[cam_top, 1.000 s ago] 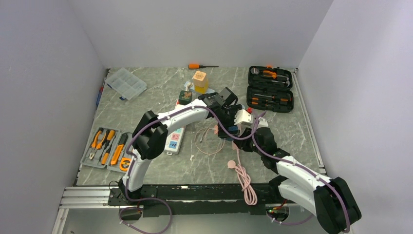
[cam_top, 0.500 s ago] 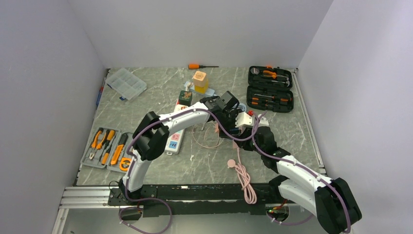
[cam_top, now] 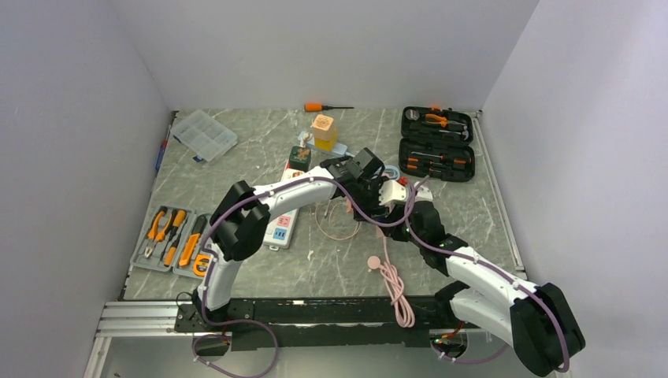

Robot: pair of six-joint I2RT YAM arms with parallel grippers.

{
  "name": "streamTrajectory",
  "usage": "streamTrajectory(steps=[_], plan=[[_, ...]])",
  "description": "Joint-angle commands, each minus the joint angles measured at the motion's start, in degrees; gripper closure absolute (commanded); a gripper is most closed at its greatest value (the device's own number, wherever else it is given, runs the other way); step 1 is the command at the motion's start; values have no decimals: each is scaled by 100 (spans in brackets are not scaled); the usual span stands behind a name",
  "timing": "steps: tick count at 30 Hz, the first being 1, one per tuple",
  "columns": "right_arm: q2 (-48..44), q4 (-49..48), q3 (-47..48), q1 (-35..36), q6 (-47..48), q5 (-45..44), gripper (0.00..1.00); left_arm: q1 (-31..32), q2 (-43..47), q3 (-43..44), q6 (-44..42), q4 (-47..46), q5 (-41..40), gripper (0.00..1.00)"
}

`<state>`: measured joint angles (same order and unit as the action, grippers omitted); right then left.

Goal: Pull the plug off the socket
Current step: Remove the plug from the socket.

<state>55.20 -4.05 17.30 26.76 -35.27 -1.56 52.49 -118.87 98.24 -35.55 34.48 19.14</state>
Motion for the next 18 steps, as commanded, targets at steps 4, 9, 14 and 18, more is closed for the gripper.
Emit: streamTrajectory(steps=[4,9,14,18], plan=[[166,258,542,9,113,-1113,100,-463,607,-52,235,887,-496,100],[275,602,707,-2,48,-1613,100,-609,1132,-649,252,810,-463,100],[425,906,900,-14,-46,-1947,100,-788,1366,-1011,392,799,-387,100],[606,1090,1055,-13,-114,-2100,100,-871,1507,-1295,422,733,-329,100]])
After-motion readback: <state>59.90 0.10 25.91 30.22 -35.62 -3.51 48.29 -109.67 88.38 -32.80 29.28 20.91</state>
